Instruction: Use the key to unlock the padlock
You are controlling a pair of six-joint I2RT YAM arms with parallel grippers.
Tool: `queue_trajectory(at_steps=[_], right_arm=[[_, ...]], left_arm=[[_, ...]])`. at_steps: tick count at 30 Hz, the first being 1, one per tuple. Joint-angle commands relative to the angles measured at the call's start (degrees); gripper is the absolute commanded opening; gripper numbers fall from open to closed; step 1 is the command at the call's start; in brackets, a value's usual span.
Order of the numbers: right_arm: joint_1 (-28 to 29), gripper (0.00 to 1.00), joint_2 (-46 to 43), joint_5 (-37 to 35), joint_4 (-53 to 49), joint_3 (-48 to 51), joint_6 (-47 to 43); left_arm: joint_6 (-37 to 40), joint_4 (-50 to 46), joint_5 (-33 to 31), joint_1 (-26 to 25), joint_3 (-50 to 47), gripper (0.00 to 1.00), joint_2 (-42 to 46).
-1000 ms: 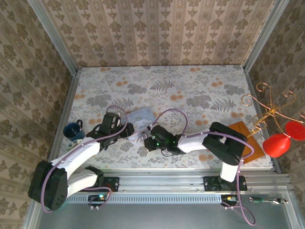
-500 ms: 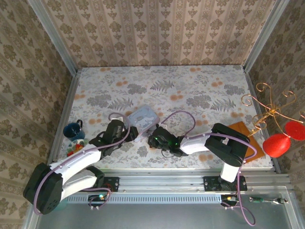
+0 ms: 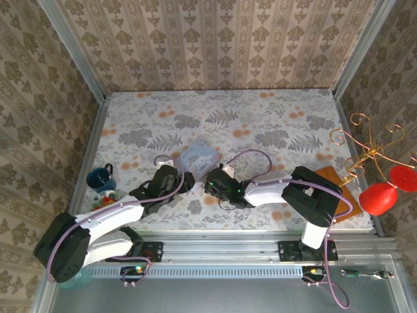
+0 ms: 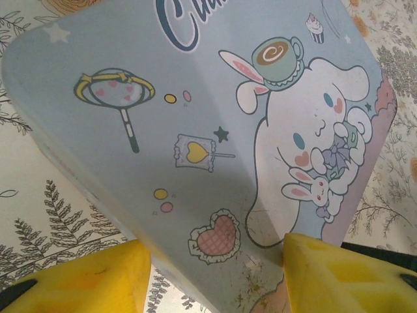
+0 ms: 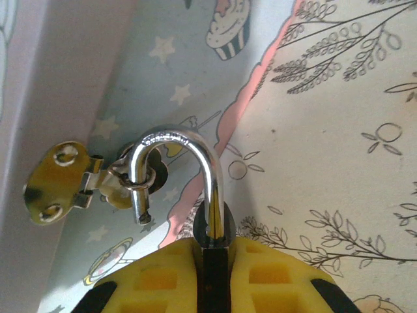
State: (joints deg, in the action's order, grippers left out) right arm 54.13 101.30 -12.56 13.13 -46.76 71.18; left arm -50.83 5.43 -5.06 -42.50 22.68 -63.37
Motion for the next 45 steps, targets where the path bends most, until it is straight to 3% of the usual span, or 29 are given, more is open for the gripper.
queue_trajectory(at_steps=[1, 6, 12, 27, 31, 35, 40, 45], right_arm=[[-0.69, 0.04, -0.37, -4.49, -7.49, -4.9, 3.51], [-1.23, 0.05, 1.19, -4.27, -12.47, -9.45, 3.62], [-6.63, 0.05, -1.15, -3.25, -10.01, -4.92, 5.46], [-8.04, 0.14, -4.15, 0.93, -13.9, -1.66, -7.47], [-12.2, 0.14, -1.82, 7.88, -10.0, -0.92, -8.74], [-12.77, 0.14, -2.41, 9.56, -9.65, -2.83, -9.76], [-15.12, 0.15, -1.39, 18.57, -0.29, -1.25, -3.54], [-15.8, 0.15, 0.3, 18.56, -3.0, -2.15, -3.74]], left_arm=[[0.38, -7.13, -0.39, -0.81, -1.41, 0.55, -2.51], [0.2, -6.57, -0.47, -1.18, -0.88, 0.55, -3.75], [0.38, -7.28, -2.03, -1.37, -0.68, 0.55, -4.39], [2.39, -8.28, -1.9, 0.51, 0.86, 0.56, -3.33], [2.4, -8.07, -1.67, 0.54, 1.39, 0.56, -3.81], [2.49, -7.98, -1.18, 0.56, 1.93, 0.55, -4.64], [2.4, -7.04, -0.58, 0.44, 2.3, 0.55, -5.53], [2.31, -6.18, 0.16, 0.44, 2.76, 0.56, -4.14]])
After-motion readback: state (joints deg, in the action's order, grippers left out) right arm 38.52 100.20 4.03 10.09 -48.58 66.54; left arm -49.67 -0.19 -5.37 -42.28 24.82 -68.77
